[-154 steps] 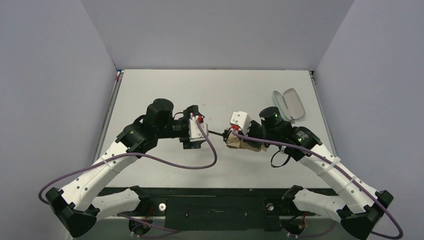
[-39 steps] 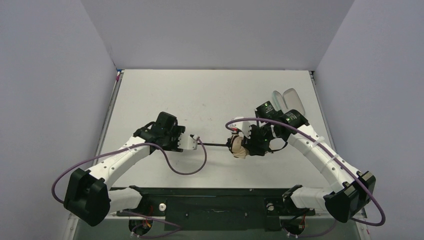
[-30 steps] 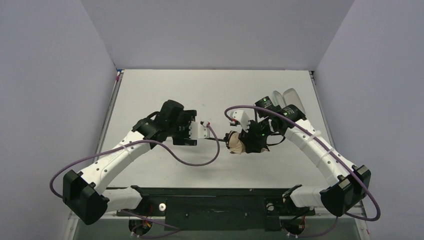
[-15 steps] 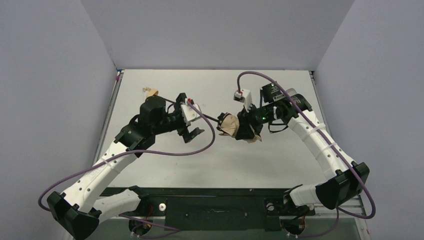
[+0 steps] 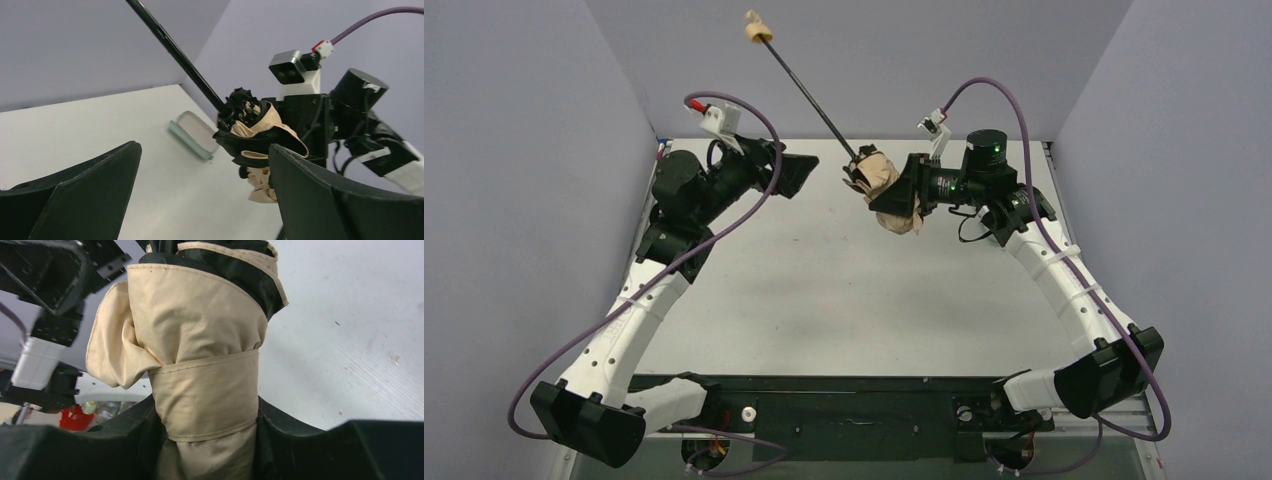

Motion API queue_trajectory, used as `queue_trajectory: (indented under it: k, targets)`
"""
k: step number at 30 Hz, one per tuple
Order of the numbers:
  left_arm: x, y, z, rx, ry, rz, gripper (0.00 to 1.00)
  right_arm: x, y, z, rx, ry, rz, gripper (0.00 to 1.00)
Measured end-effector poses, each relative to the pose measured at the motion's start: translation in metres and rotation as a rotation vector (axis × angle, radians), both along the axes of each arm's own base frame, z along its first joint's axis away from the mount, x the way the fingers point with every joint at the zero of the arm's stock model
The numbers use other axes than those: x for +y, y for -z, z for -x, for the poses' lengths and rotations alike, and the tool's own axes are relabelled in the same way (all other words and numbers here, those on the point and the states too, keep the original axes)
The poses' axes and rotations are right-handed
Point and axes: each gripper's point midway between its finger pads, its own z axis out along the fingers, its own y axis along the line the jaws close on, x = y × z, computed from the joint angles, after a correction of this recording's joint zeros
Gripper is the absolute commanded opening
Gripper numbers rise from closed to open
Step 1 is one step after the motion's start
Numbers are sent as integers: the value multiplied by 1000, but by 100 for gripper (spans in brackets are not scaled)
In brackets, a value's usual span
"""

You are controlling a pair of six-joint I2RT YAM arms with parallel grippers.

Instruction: Open the umbrella

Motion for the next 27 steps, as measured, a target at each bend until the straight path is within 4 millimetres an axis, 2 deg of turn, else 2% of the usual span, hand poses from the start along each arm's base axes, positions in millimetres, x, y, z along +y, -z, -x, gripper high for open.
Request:
queue_trajectory:
  k: [4,13,17,20,22,24,25,26,27]
  targets:
    - [-20,-10,8,61,118,125,97,6,-23,0,2,-3,-86,0]
    - [-58,-24,47,50,368,204,97,23,-34,18,17,-74,-123,0]
    - [-64,-25,50,48,393,217,97,28,-40,26,4,-103,-129,0]
    - [-66,-22,44,67,385,227,99,36,-45,36,-19,-139,-135,0]
    - [-67,-18,39,88,376,235,93,42,-47,44,-36,-171,-137,0]
    - [-68,-16,36,106,375,243,81,45,-47,48,-43,-185,-135,0]
    - [-69,-16,36,111,377,249,69,46,-47,48,-44,-185,-134,0]
    - [-69,-19,36,111,377,255,62,46,-46,48,-45,-188,-133,0]
    - [-69,-21,36,111,377,262,44,46,-47,47,-49,-184,-133,0]
